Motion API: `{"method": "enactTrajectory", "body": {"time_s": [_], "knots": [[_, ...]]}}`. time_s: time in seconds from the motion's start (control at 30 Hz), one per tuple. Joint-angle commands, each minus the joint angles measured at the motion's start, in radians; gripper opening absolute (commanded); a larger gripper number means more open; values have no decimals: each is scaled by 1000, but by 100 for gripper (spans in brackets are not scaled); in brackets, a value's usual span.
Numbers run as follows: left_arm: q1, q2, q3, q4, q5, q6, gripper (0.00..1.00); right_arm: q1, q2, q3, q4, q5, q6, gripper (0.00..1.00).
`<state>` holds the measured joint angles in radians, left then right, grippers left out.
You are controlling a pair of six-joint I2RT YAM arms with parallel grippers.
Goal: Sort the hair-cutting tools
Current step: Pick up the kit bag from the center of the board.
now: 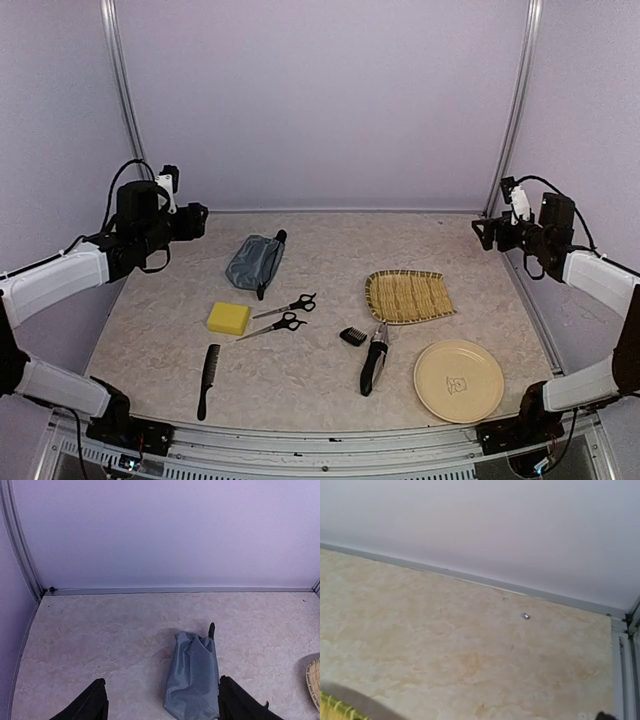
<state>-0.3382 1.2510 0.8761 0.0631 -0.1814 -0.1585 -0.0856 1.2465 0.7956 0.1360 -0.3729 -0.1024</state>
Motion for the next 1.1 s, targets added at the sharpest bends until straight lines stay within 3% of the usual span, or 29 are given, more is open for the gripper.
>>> {"method": "enactTrajectory", "body": {"time_s": [0.0,0.13,0.27,0.37,0.7,0.83,1.07], "knots": [[-58,84,137,-62,53,-65,72,-16,-2,-13,61,-38,-16,100],[-121,220,305,-189,64,-77,68,-15,18,-29,42,-147,-84,100],[-172,436,550,-362,20,-81,53,-16,48,-9,-10,-232,-124,99],[-203,577,701,-434,2,-91,49,-16,62,-7,-16,-248,-133,98],[-268,970,1146,-727,-102,-64,57,-16,116,10,-62,-298,-166,96],[-268,1047,1215,-830,-172,-76,56,-16,143,22,-79,-306,-182,96],[-263,1082,1169,-900,-177,-98,57,-16,208,58,-124,-335,-192,94]]}}
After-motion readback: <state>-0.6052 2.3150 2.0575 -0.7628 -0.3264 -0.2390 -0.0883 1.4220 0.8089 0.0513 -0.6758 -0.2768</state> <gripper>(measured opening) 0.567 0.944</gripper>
